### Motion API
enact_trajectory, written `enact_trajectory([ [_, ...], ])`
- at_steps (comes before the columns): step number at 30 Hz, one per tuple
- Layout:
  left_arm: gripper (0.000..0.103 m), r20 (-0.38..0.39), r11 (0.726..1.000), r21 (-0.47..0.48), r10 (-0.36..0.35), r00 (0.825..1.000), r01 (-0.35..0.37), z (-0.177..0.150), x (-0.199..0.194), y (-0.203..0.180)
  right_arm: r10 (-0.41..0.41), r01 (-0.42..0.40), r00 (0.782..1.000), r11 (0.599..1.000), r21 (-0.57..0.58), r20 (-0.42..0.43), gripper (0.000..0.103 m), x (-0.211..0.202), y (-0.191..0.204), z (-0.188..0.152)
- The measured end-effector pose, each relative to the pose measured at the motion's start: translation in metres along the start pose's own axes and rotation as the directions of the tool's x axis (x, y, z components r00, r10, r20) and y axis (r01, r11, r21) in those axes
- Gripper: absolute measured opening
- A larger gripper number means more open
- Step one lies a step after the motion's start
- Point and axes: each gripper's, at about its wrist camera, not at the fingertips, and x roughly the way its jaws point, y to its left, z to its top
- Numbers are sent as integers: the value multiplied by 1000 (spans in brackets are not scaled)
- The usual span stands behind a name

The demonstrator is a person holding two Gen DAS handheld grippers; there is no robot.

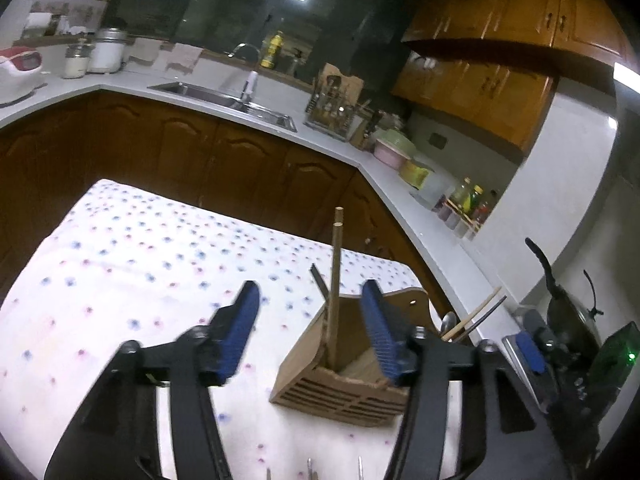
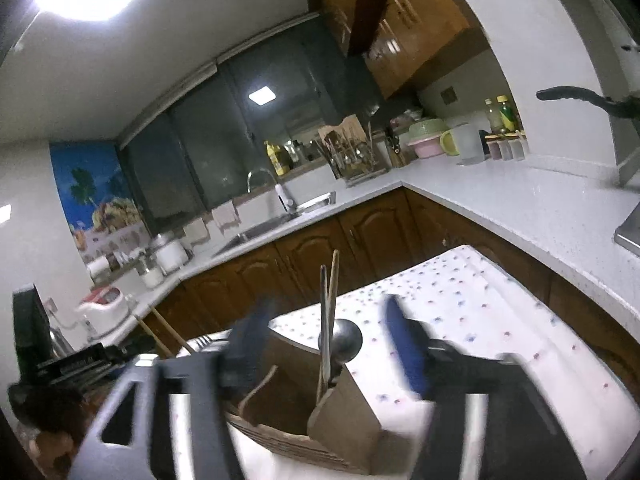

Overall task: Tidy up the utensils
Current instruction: 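Lower both sticks into the holder and open both grippers, then move both grippers back over the remaining sticks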

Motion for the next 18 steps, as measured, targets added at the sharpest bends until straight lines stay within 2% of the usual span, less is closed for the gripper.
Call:
enact_trajectory([
  [3, 82, 13, 999, -16, 37, 999, -37, -11, -19, 7, 25, -25, 1000, 1000, 9, 4, 89, -16, 1, 1],
  [5, 83, 21, 999, -31, 41, 999, -41, -23, -33, 13, 41, -41, 999, 999, 21, -4, 100, -26, 1, -2],
  [11, 83, -15, 995, -39, 87, 996, -87, -60, -63, 30, 67, -65, 996, 997, 33, -51, 101, -61, -1, -26],
  [18, 83, -60, 991, -31, 126, 990, -128, -103, -92, 37, 46, -42, 993, 998, 39, -108, 101, -100, -3, -64],
])
